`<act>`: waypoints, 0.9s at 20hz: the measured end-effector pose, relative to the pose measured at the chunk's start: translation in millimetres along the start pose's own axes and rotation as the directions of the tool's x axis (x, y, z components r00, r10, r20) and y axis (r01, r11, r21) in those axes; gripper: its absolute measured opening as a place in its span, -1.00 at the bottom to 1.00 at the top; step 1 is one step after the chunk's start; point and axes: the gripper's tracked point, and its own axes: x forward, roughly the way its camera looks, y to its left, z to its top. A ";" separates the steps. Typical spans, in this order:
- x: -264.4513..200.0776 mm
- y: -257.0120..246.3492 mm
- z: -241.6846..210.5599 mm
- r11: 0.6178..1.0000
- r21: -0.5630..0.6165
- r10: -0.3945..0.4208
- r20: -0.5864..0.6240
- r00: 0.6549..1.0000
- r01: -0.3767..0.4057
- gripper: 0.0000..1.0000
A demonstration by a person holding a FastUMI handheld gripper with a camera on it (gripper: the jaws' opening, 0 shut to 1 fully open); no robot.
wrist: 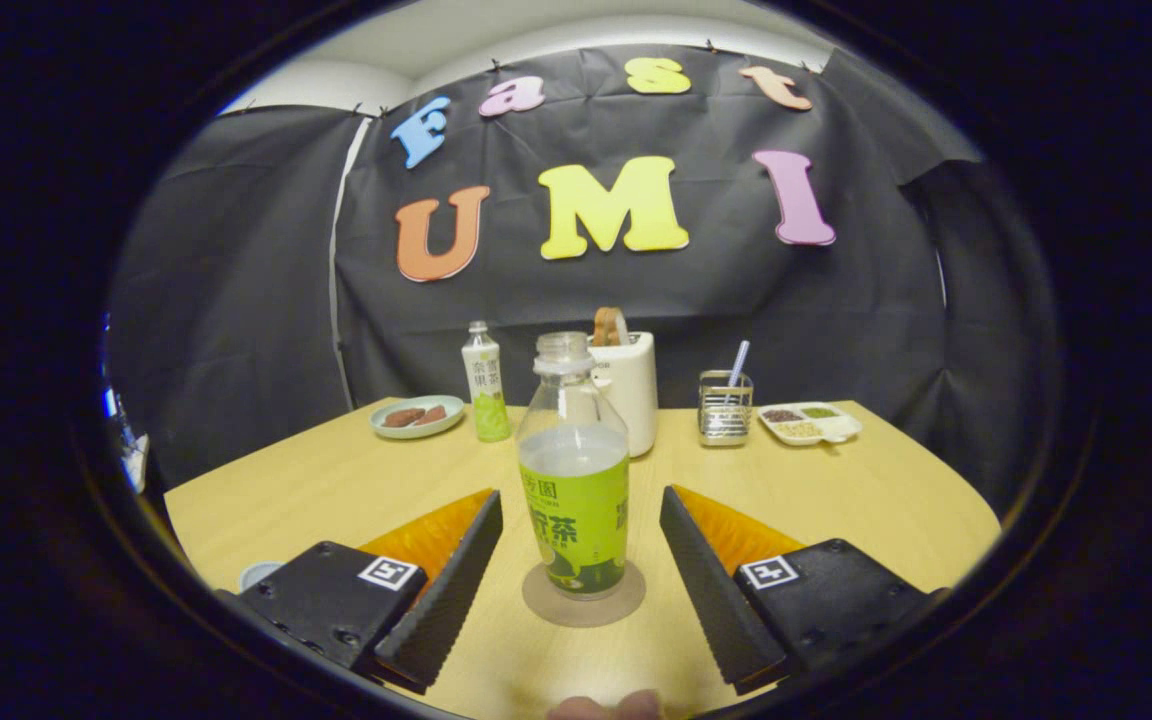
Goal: Take the bottle from table, then pour the juice into the cup, finally place the bottle on the coaster
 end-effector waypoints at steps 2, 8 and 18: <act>-27.9 -9.0 14.5 0.998 -0.018 -0.051 0.048 0.998 0.052 1.00; -132.8 17.8 24.6 0.990 -0.033 -0.133 0.149 0.980 0.140 1.00; -221.7 72.7 -7.7 0.993 -0.004 -0.112 0.183 0.977 0.114 1.00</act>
